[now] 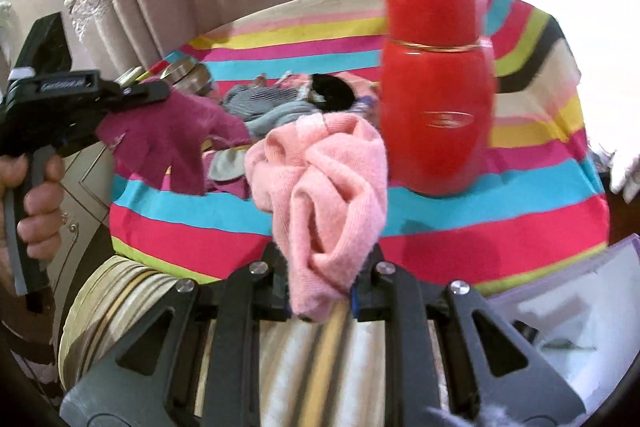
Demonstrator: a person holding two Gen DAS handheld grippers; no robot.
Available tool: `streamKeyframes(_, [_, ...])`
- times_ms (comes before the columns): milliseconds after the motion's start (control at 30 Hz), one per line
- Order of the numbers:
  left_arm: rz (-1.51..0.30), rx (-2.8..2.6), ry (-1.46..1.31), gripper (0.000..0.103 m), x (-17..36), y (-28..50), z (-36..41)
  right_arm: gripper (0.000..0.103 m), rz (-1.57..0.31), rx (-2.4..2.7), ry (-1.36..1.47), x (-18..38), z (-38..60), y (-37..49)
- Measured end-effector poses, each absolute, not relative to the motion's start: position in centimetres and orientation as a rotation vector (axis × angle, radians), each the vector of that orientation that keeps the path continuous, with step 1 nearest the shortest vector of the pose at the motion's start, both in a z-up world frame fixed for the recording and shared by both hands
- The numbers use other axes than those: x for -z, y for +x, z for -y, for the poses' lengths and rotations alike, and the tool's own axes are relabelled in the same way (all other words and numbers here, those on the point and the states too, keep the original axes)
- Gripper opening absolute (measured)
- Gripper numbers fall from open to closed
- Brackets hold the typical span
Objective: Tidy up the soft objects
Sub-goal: 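Drop the glove into the white box with the left tool while the right tool drops the pink cloth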
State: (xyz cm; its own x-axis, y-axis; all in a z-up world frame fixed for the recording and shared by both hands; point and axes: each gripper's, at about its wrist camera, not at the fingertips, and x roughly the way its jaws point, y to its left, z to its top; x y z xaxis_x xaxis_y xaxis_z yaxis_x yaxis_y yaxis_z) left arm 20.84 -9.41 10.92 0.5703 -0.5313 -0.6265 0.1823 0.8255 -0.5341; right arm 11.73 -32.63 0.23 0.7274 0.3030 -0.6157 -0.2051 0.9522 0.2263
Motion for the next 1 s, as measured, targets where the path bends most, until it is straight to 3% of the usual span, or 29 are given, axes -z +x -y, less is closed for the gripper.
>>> streamKeyframes(467, [-0.935, 0.701, -0.338, 0.009, -11.4, 16.4, 22.6, 0.023, -0.731, 0.050, 0.235, 0.5, 46.9, 6.6])
streamKeyframes(867, [-1.066, 0.891, -0.242, 0.009, -8.9, 12.8, 32.3, 0.028, -0.768, 0.189, 0.303, 2.0, 52.5, 4.4])
streamKeyframes(933, [-1.082, 0.916, -0.238, 0.012, -8.6, 12.2, 33.4, 0.033, -0.769, 0.198, 0.309, 2.1, 52.8, 4.3])
streamKeyframes(1000, [-1.118, 0.939, -0.231, 0.026, -8.0, 11.9, 34.4, 0.055, -0.765, 0.217, 0.315, 2.0, 53.2, 4.1])
